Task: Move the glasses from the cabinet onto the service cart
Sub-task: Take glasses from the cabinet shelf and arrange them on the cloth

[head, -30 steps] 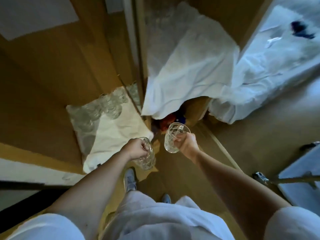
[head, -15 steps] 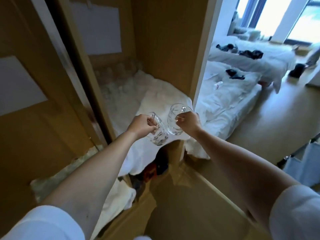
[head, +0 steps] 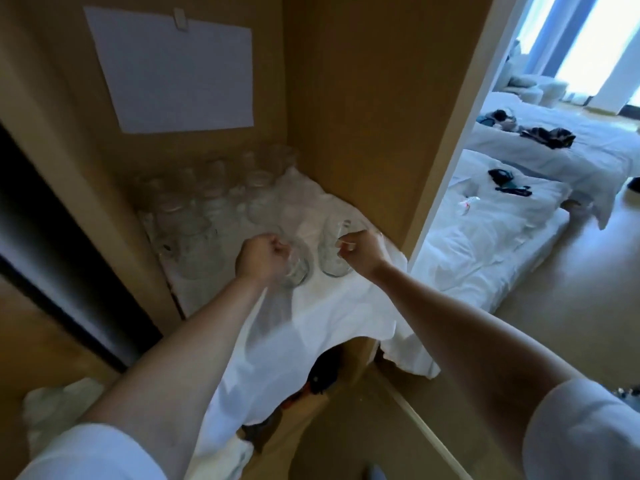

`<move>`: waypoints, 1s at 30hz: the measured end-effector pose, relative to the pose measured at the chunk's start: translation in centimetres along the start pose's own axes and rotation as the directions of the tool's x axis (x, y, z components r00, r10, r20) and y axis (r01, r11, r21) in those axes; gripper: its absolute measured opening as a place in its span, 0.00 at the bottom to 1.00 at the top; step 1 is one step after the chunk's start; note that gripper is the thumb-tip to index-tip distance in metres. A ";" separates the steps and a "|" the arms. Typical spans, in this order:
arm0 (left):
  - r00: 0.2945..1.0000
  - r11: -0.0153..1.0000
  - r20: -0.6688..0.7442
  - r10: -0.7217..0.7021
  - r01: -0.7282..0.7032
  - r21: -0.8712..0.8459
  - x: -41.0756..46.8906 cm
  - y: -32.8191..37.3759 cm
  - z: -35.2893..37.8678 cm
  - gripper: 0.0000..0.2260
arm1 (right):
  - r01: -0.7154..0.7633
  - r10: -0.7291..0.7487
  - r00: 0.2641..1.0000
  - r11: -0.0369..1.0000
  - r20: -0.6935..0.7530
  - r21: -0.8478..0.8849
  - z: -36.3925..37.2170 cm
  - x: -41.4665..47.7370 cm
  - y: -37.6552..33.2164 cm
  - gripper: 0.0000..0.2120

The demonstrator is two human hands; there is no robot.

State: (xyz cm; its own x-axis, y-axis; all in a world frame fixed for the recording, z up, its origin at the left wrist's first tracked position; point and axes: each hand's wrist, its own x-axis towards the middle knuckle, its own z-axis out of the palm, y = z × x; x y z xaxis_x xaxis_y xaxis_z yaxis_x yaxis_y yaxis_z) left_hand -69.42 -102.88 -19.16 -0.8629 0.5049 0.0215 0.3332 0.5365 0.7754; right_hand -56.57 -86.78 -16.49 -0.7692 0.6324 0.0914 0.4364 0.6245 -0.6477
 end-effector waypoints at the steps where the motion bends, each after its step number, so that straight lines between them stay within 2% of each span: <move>1: 1.000 1.000 -0.009 -0.007 0.007 -0.008 0.7 0.2 0.1 0.09 | 0.022 -0.021 0.999 1.000 0.029 -0.010 0.3 1.1 0.5 0.13; 4: 0.997 0.999 -0.072 -0.031 0.032 0.013 2.0 1.6 0.5 0.06 | 0.144 -0.132 0.983 0.986 0.129 -0.084 0.1 4.8 1.4 0.12; 7: 0.992 0.997 -0.117 -0.053 0.060 0.057 3.7 2.0 1.0 0.10 | 0.253 -0.228 0.956 0.959 0.184 -0.129 -0.5 7.8 1.7 0.12; 9: 0.984 0.995 -0.158 -0.079 0.087 0.047 3.9 2.0 1.2 0.09 | 0.335 -0.299 0.928 0.931 0.224 -0.144 -0.5 9.4 1.4 0.12; 12: 0.987 0.991 -0.093 -0.129 0.131 0.014 3.7 2.7 1.2 0.09 | 0.409 -0.370 0.878 0.909 0.304 -0.074 0.4 11.3 1.3 0.10; 14: 0.981 0.981 -0.094 -0.169 0.159 -0.109 3.7 2.6 1.6 0.09 | 0.453 -0.426 0.853 0.891 0.300 -0.022 2.0 12.3 1.4 0.09; 15: 0.966 0.932 -0.112 -0.233 0.189 -0.309 4.1 2.5 1.9 0.09 | 0.473 -0.448 0.845 0.881 0.290 -0.019 2.9 12.6 1.4 0.08; 16: 0.971 0.880 -0.090 -0.222 0.160 -0.447 4.0 2.4 2.2 0.10 | 0.489 -0.465 0.841 0.872 0.276 -0.023 3.6 12.9 1.5 0.08; 17: 0.970 0.847 -0.095 -0.223 0.144 -0.512 3.9 2.4 2.2 0.11 | 0.488 -0.469 0.837 0.873 0.283 0.003 4.2 13.0 1.3 0.07; 20: 0.965 0.914 -0.079 -0.249 0.208 -0.349 3.0 2.2 1.5 0.18 | 0.542 -0.525 0.794 0.839 0.307 0.034 4.8 13.6 1.6 0.12; 22: 0.954 0.943 -0.117 -0.276 0.245 -0.224 2.6 1.8 1.1 0.10 | 0.592 -0.570 0.758 0.805 0.318 0.031 4.7 13.7 2.0 0.16; 23: 0.953 0.944 -0.135 -0.271 0.236 -0.233 2.7 1.4 1.0 0.08 | 0.601 -0.582 0.750 0.798 0.313 0.041 4.7 13.7 2.2 0.18; 27: 0.932 0.888 -0.159 -0.327 0.245 -0.390 2.4 0.6 0.1 0.21 | 0.582 -0.585 0.777 0.808 0.234 0.088 4.3 13.5 2.6 0.32; 30: 0.913 0.871 -0.207 -0.350 0.236 -0.432 1.2 -0.7 -0.7 0.28 | 0.526 -0.551 0.823 0.831 0.140 0.182 4.7 13.4 2.6 0.39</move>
State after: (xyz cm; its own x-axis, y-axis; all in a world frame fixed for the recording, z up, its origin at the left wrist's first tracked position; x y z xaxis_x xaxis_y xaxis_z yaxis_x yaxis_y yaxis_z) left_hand -70.95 -103.13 -19.29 -0.9837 0.1330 -0.1210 -0.0774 0.2940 0.9527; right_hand -67.89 -78.86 -20.48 -0.9385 0.1121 0.3265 -0.1267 0.7679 -0.6279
